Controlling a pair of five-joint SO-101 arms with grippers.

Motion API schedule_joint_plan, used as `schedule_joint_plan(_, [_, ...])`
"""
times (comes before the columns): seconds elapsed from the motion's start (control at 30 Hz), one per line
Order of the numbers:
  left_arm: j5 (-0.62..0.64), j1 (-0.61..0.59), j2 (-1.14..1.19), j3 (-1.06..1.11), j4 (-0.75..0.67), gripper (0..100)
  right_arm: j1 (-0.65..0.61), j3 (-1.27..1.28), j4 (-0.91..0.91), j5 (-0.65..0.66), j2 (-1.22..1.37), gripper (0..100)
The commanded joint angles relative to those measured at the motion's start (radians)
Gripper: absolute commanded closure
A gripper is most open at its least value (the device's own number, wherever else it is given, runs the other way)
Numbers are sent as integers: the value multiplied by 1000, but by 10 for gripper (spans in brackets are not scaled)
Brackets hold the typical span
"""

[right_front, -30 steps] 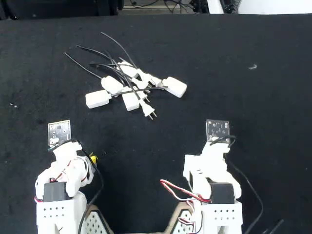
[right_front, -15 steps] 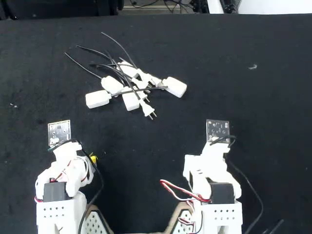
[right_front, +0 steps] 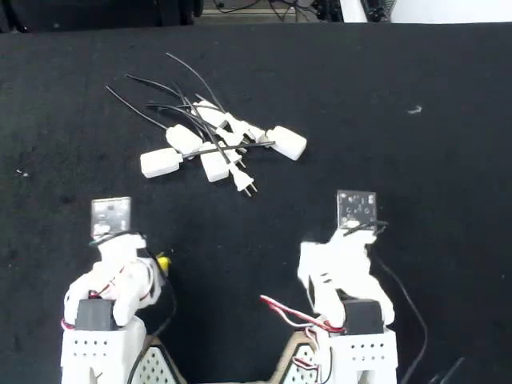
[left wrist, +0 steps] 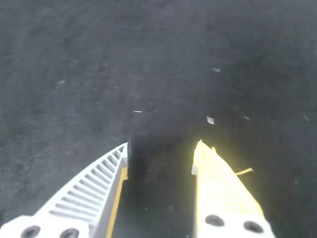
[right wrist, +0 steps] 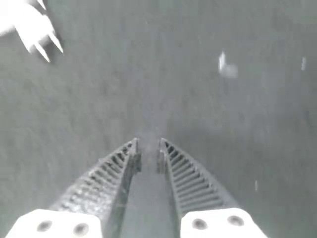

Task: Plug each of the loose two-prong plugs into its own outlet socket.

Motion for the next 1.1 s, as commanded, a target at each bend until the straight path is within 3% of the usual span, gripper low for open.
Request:
schedule_joint_plan(0.0, [-167, 68, -9, -5, -31, 782, 23, -65, -247, -2, -93, 931])
schedule_joint_plan(0.1, [-417, 2, -9, -85, -101, 782, 32, -119, -430, 43, -93, 931])
schedule_joint_plan(0.2, [-651, -122, -9, -193, -183, 782, 32, -137, -545, 222, -93, 931])
schedule_joint_plan(0.3, [-732, -199, -9, -272, -256, 784, 32, -163, -606, 325, -93, 932])
schedule_joint_plan(0.4, [-710, -220, -11, -334, -282, 784, 32, -263, -571, 328, -91, 931])
schedule_joint_plan(0.63, [-416, -217, -11, -510, -143, 784, 26, -723, -327, 290, -91, 931])
schedule_joint_plan(0.9, [-393, -214, -11, -555, -198, 789, 28, -1038, -302, 292, -74, 931])
schedule_joint_plan(0.97, [-388, -220, -9, -573, -212, 830, 28, -1102, -301, 287, -30, 931])
schedule_joint_plan(1.07, [-382, -220, -2, -638, -190, 979, 28, -1239, -299, 284, 91, 931])
